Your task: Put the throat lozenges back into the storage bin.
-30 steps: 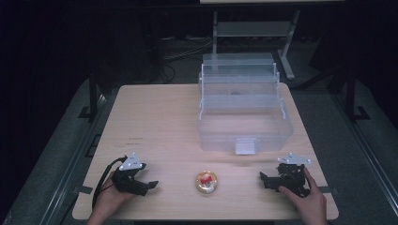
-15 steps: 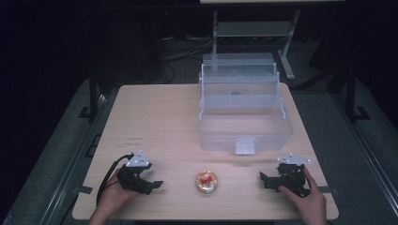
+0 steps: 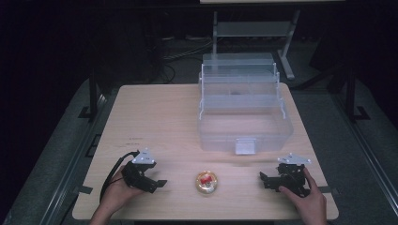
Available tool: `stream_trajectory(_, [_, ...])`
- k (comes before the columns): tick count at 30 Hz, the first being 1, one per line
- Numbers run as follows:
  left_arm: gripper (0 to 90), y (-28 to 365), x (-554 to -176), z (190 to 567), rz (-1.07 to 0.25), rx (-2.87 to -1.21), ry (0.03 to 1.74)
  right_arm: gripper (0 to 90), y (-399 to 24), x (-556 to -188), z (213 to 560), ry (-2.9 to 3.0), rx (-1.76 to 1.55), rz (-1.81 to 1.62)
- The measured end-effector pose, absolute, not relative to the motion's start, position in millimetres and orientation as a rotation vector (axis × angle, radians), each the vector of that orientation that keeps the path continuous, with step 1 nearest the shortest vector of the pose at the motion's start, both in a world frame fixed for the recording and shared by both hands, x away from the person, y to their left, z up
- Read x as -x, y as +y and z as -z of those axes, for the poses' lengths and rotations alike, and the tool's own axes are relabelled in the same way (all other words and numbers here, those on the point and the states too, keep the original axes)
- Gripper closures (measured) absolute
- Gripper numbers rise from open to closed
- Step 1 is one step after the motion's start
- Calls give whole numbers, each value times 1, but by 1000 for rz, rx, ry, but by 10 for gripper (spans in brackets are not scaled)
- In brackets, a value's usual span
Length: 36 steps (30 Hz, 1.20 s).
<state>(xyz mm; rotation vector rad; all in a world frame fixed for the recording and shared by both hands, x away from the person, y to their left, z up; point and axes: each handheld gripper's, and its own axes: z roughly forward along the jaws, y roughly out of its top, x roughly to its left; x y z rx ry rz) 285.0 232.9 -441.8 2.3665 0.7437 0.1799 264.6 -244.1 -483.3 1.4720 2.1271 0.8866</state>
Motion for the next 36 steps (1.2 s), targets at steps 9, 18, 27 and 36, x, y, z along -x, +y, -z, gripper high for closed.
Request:
stream_trajectory(9, [162,224,-287,438,-154,-2379,719,0,-244,-265,483,2127,-1471,-887])
stream_trajectory(18, [163,211,-291,433,-129,-2380,695,0,-244,-265,483,2127,-1471,-887])
stream_trajectory(27, [162,193,-294,429,-118,-2401,652,0,-244,-265,483,2127,-1472,-887])
stream_trajectory(36, [163,174,-297,425,-87,-2421,596,0,-244,-265,483,2126,-1473,-887])
